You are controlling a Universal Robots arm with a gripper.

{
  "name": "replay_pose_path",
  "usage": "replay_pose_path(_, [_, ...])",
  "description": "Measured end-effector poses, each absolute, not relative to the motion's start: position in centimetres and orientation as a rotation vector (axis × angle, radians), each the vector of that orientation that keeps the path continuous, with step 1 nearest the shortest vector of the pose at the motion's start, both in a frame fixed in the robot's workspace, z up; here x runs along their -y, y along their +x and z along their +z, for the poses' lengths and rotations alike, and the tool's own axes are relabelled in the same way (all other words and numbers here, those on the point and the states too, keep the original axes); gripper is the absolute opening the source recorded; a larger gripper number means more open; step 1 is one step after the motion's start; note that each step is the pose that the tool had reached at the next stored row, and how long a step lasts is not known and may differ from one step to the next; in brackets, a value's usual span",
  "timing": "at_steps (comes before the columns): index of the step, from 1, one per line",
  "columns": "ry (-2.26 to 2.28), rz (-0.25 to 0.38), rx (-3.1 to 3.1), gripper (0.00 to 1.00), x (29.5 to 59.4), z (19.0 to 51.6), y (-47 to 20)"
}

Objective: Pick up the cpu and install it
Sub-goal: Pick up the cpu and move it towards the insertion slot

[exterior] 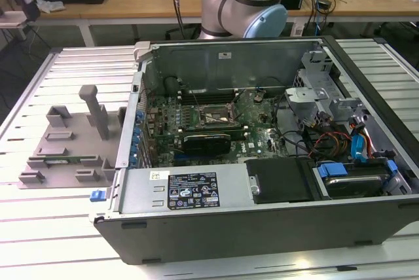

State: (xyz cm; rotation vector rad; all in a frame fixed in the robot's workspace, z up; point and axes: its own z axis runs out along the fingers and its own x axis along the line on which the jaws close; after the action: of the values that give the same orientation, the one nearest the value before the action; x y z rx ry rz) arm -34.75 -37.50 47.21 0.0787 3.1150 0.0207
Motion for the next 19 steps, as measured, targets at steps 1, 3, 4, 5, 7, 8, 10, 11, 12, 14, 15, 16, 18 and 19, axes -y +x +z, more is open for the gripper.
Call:
replay_pose_path(1, [0.079,0.021,-3.115,0.55,37.5,47.2,-34.5])
replay_pose_path(3, [0.079,0.021,-3.115,0.55,37.5,47.2,-34.1])
replay_pose_path(4, [0.079,0.021,-3.115,0.55,37.5,47.2,-33.7])
replay_pose_path(5, [0.079,0.021,-3.115,0.55,37.5,47.2,-33.5])
replay_pose_path(7, [0.079,0.021,-3.115,0.55,37.5,47.2,-32.9])
replay_pose_path(8, [0.079,0.021,-3.115,0.55,37.5,47.2,-32.6])
replay_pose_path(10, [0.079,0.021,-3.115,0.55,37.5,47.2,-31.8])
replay_pose_path(11, [0.079,0.021,-3.115,0.55,37.5,47.2,-31.4])
replay_pose_path(12, [0.079,0.021,-3.115,0.55,37.5,47.2,-31.1])
replay_pose_path(14, [0.079,0.021,-3.115,0.55,37.5,47.2,-30.1])
replay_pose_path(15, [0.078,0.021,-3.115,0.55,37.5,47.2,-29.6])
replay_pose_path(16, [0.079,0.021,-3.115,0.55,37.5,47.2,-29.1])
replay_pose_path(18, [0.079,0.021,-3.115,0.55,37.5,47.2,-28.6])
replay_pose_path(19, [0.079,0.021,-3.115,0.55,37.5,47.2,-28.0])
